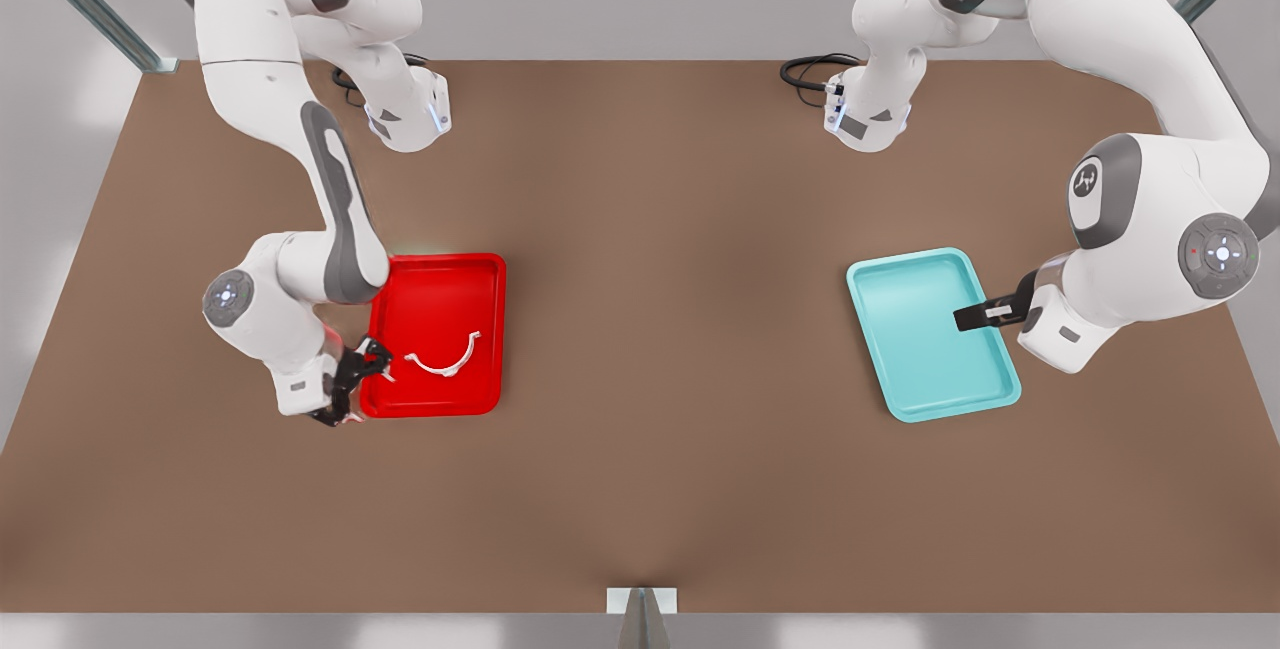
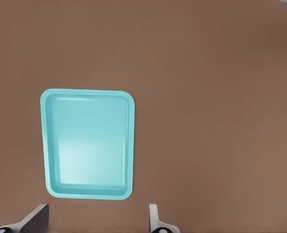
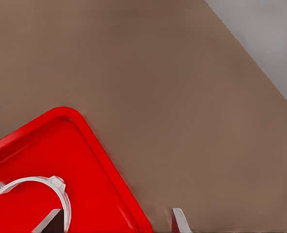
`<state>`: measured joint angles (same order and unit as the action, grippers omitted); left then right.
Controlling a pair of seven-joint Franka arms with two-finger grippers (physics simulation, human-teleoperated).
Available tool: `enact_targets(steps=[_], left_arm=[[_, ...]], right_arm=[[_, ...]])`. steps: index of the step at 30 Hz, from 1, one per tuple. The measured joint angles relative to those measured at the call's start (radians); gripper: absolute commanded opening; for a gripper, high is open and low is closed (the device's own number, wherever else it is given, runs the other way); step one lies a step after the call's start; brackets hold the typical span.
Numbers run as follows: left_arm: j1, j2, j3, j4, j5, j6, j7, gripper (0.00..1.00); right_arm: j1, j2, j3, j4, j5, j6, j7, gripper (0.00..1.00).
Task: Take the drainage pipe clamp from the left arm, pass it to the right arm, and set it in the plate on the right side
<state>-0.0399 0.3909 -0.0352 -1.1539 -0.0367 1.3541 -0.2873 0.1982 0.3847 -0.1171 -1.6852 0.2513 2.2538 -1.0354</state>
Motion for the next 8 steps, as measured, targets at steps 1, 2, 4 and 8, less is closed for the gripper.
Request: enact_targets(steps=[1, 2, 4, 8], left_arm=[[0.0, 0.0, 0.0, 0.0, 0.0, -0.001, 0.002, 1.0], [0.0, 0.0, 0.0, 0.0, 0.0, -0.002, 0.005, 1.0], [0.001, -0.001, 0.0, 0.0, 0.0, -0.004, 0.009, 1.0], [0.001, -0.001, 0.0, 0.0, -0.001, -0.006, 0.015, 1.0]], right_arm=[[0.041, 0.0, 0.001, 0.126, -0.054, -0.115, 0.067, 1.0], [0.071, -0.021, 0.0, 0.206, -0.098, -0.226, 0.13, 1.0], [0.064, -0.137, -0.003, 0.188, -0.153, -0.398, 0.232, 1.0], [0.0, -0.335, -0.014, 0.083, -0.203, -0.619, 0.387, 1.0]])
